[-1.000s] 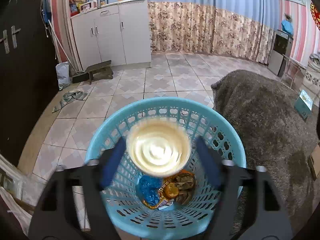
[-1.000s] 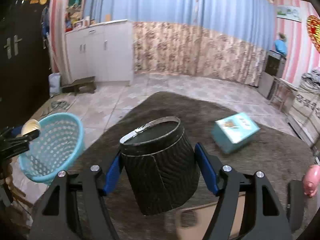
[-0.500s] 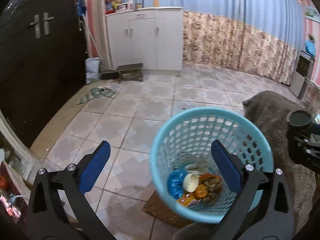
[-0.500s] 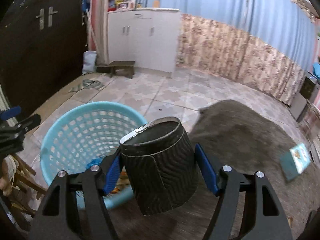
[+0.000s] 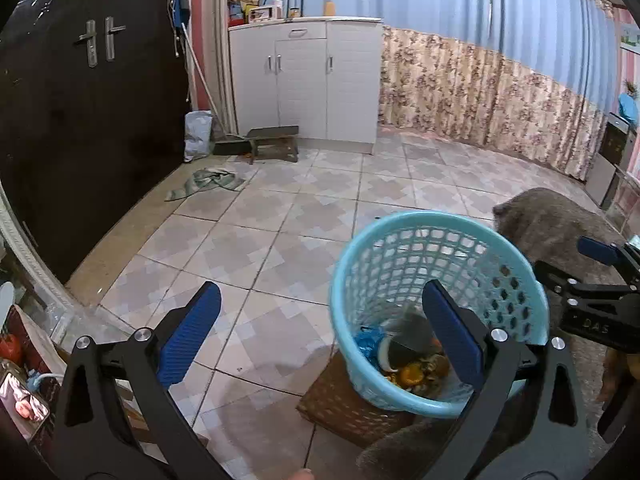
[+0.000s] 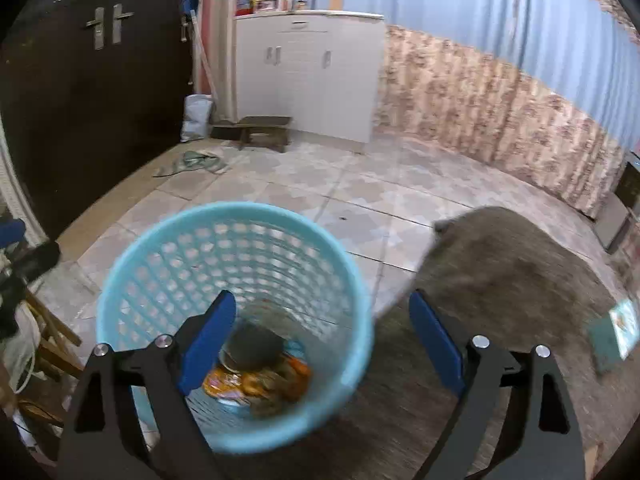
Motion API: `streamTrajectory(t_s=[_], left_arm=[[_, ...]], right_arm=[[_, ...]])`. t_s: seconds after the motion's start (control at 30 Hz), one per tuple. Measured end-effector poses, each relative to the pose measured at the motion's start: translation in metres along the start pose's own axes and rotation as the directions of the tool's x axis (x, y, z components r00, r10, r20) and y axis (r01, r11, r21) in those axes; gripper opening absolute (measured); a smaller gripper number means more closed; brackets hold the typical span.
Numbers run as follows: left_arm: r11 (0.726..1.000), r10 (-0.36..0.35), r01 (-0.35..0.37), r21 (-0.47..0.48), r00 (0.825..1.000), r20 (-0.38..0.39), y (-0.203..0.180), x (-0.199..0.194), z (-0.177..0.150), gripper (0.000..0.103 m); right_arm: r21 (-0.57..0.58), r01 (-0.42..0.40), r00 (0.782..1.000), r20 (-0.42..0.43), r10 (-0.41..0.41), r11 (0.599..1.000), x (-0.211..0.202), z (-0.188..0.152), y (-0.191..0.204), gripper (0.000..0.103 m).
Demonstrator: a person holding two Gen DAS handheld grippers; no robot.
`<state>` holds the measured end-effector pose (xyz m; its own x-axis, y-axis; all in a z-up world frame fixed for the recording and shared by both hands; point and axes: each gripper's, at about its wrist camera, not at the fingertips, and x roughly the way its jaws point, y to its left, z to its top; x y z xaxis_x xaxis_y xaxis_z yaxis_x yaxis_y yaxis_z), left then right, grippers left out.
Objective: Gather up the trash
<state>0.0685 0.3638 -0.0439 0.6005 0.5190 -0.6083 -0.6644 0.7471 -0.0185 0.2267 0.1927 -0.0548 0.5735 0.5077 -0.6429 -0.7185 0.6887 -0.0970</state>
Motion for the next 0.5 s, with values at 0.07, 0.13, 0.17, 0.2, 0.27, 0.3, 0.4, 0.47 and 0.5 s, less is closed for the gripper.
streamTrajectory(t_s=[0.07, 0.13, 0.17, 0.2, 0.27, 0.3, 0.4, 0.47, 0.5], left_arm=[[1.000, -0.021, 0.021, 0.007, 1.000, 0.011, -0.008, -0.010, -0.003, 0.097], [0.999, -0.043, 0.042, 0.015, 0.999, 0.022, -0.017, -0.021, -0.005, 0.097], [0.998, -0.055, 0.055, 0.019, 0.998, 0.027, -0.022, -0.027, -0.007, 0.097], [0.997, -0.071, 0.070, 0.023, 0.997, 0.031, -0.028, -0.033, -0.008, 0.097], [0.993, -0.112, 0.111, 0.040, 0.993, 0.041, -0.043, -0.049, -0.014, 0.097], [0.991, -0.127, 0.125, 0.050, 0.991, 0.047, -0.050, -0.055, -0.016, 0.097], [0.985, -0.161, 0.155, 0.081, 0.985, 0.069, -0.074, -0.079, -0.025, 0.097], [0.976, -0.202, 0.194, 0.102, 0.977, 0.068, -0.091, -0.095, -0.032, 0.097], [0.972, -0.216, 0.208, 0.107, 0.974, 0.063, -0.096, -0.098, -0.034, 0.097]], right_arm=[[0.017, 0.041, 0.999, 0.004, -0.041, 0.999, -0.013, -0.010, -0.015, 0.097], [0.030, 0.074, 0.997, 0.005, -0.074, 0.997, -0.030, -0.020, -0.030, 0.098], [0.037, 0.090, 0.996, 0.008, -0.091, 0.995, -0.041, -0.025, -0.038, 0.098], [0.041, 0.102, 0.995, 0.012, -0.102, 0.994, -0.048, -0.028, -0.044, 0.098], [0.054, 0.137, 0.990, 0.021, -0.138, 0.989, -0.071, -0.038, -0.057, 0.098], [0.071, 0.158, 0.987, 0.029, -0.161, 0.985, -0.085, -0.045, -0.064, 0.098], [0.127, 0.192, 0.979, 0.042, -0.199, 0.973, -0.118, -0.062, -0.081, 0.098], [0.169, 0.222, 0.972, 0.041, -0.232, 0.960, -0.142, -0.074, -0.095, 0.098], [0.185, 0.244, 0.966, 0.036, -0.254, 0.952, -0.155, -0.083, -0.102, 0.098]])
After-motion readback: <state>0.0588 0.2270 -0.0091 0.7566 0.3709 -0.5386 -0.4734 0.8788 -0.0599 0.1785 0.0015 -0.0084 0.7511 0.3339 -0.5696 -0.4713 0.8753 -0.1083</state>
